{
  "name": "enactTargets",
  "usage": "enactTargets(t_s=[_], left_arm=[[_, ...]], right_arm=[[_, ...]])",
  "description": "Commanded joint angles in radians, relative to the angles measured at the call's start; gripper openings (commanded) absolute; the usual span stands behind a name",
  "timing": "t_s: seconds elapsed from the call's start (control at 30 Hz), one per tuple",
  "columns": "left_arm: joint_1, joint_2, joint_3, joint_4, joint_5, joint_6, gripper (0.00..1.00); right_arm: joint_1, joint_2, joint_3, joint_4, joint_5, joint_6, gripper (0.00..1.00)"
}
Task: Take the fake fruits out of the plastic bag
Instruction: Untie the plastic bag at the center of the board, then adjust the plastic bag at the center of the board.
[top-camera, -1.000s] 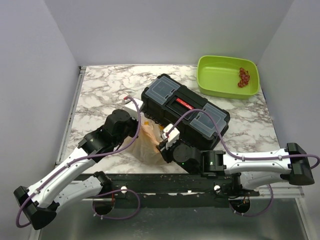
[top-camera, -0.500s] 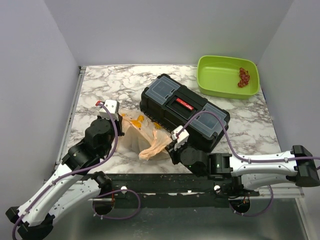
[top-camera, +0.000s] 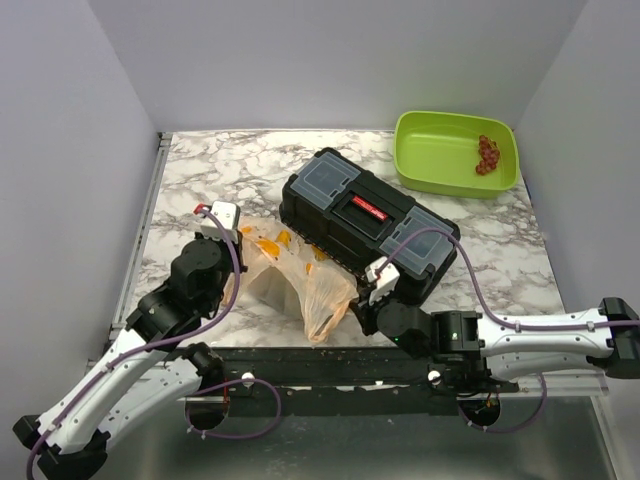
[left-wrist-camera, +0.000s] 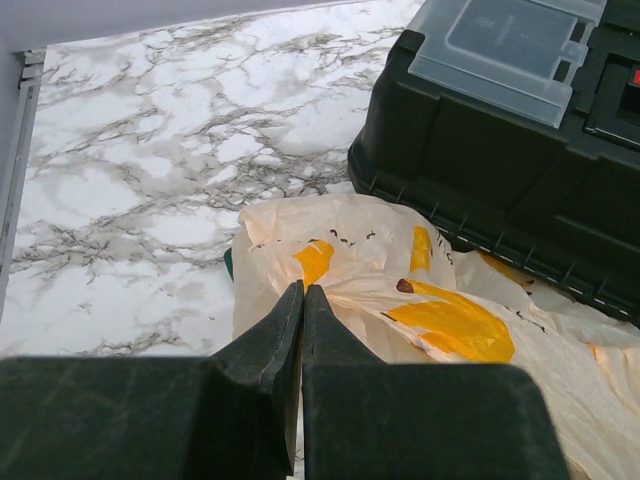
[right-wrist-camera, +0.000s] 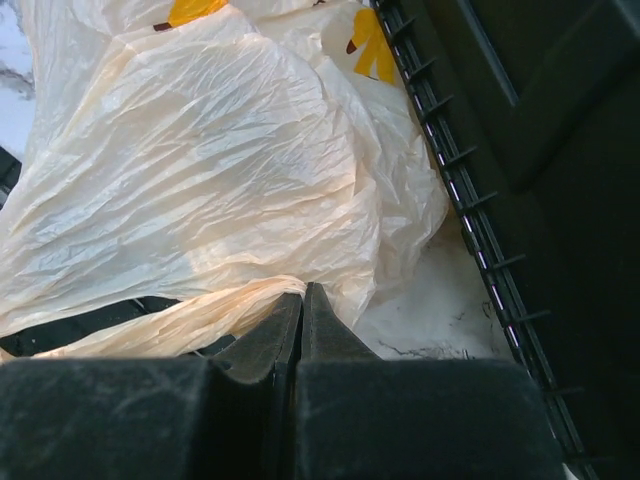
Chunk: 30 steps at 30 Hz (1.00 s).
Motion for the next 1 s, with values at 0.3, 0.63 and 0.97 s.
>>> enactTargets(t_s=[0.3,0.63,0.97], left_arm=[[0.008,-0.034,0.32,-0.475,0.276,-0.266,0.97],[0.008,-0.219,0.126,-0.593,0.318,-0.771,0.99],[0.009,-0.528,-0.175,-0.322,0.291,-1.031,0.73]], right_arm=[[0.004,0.023,0.029,0.204,-0.007,-0.075,0.01],[0.004,0.092,0.059,0.243,-0.012,-0.146,0.01],[0.004,0.06,0.011,0.277,0.007,-0.095,0.01]])
